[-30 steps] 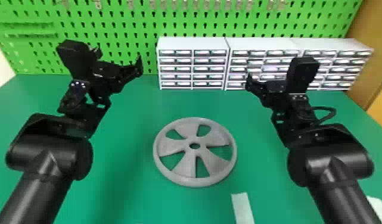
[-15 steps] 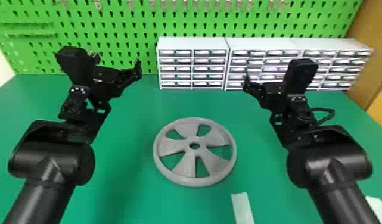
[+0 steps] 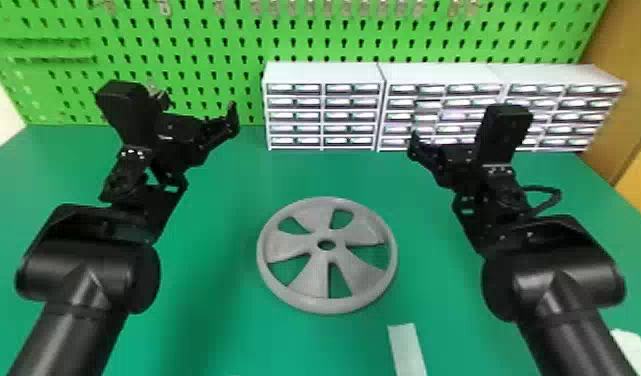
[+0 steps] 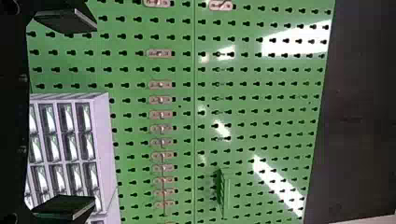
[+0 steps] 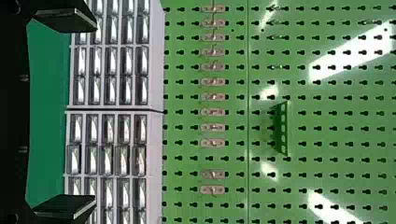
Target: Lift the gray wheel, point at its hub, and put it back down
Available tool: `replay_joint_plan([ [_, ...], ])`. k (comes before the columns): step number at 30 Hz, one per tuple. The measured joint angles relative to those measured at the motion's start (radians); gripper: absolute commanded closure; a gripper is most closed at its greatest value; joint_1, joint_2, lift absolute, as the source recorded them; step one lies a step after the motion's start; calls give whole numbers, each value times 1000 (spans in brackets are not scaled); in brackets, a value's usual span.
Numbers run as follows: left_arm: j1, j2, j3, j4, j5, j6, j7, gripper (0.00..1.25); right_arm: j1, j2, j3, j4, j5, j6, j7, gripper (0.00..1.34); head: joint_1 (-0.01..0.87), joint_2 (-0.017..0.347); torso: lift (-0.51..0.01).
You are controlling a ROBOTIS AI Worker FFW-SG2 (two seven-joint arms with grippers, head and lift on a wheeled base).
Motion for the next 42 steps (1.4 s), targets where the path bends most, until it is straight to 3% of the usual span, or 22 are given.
replay_joint_plan([
  [14, 0, -6, 2, 0, 1, 0, 0, -2, -9, 14, -5, -1, 1, 0, 0, 21, 692, 48, -88],
  [42, 7, -8, 8, -2, 3, 0, 0, -2, -5, 16, 2, -1, -1, 0, 0, 24, 692, 48, -88],
])
